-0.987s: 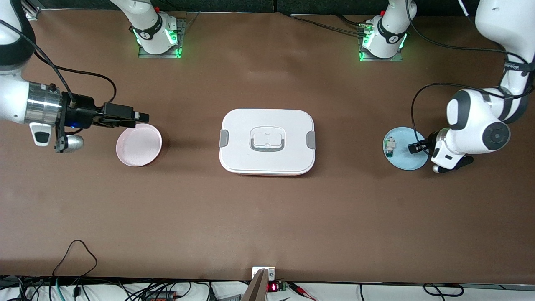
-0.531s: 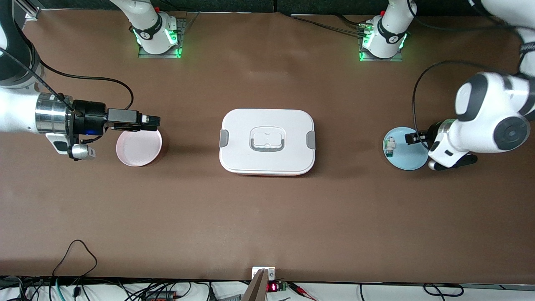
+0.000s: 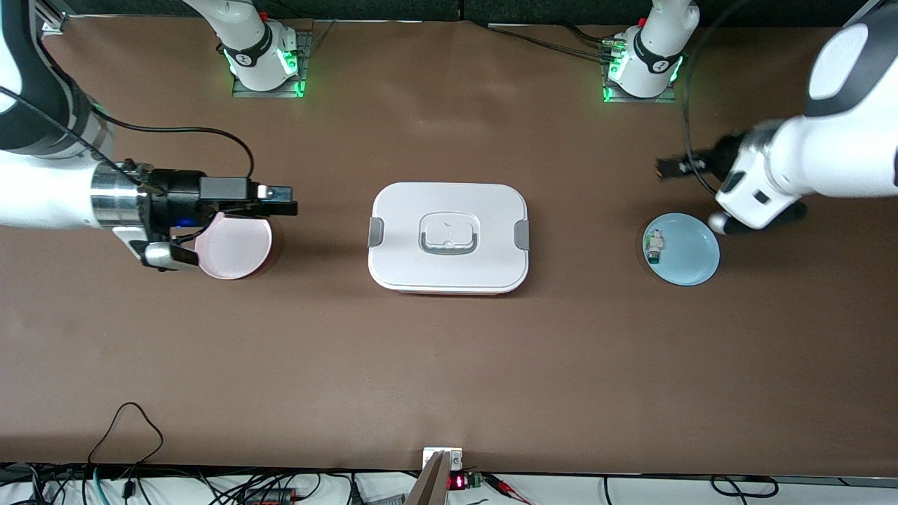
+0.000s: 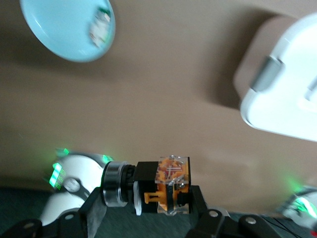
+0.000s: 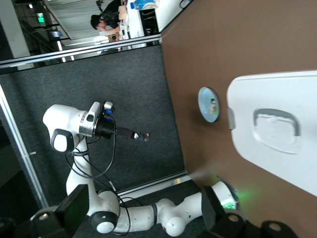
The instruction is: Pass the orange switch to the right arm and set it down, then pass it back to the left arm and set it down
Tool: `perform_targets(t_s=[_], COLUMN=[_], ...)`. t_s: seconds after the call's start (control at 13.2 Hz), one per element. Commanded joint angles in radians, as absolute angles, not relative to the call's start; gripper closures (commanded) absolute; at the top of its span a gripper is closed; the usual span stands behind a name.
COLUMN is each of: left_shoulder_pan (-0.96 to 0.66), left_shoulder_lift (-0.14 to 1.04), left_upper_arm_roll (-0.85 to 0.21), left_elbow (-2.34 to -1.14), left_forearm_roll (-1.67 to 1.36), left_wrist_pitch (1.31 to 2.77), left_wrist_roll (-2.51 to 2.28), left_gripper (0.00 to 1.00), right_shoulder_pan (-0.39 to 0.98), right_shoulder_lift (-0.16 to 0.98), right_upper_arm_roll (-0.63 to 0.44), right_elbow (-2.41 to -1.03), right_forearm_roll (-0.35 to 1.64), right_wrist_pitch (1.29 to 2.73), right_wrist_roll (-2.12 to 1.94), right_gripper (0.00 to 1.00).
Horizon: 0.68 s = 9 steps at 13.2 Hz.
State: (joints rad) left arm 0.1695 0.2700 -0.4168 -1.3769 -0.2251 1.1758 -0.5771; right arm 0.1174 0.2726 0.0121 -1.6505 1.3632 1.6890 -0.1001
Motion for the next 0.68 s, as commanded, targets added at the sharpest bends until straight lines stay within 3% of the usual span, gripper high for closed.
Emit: perform_targets(t_s=[0.0, 0.23, 0.61], left_shoulder_pan=[0.167, 0.117, 0.002], left_shoulder_lift=[0.288, 0.328, 0.419], left_upper_arm_roll=[-0.488, -0.489, -0.488], left_elbow=[-1.318, -1.307, -1.304], left_forearm_roll=[-0.407, -0.72, -1.01], left_wrist_pitch=[1.12, 1.195, 1.498], left_wrist_roll=[-0.813, -1.162, -1.396], left_gripper=[1.0, 1.0, 1.0], right_shoulder_pan=[0.138, 0.152, 0.181], right_shoulder_lift=[0.293, 0.296, 0.292], right_upper_arm_roll=[0.011, 0.052, 0.106], right_elbow=[-1.663, -1.663, -1.677], right_forearm_roll=[1.475, 1.486, 1.563], right_wrist_pitch=[1.698, 1.761, 1.871], right_wrist_roll=[-0.123, -0.135, -0.135], right_gripper=[0.0, 0.0, 0.0])
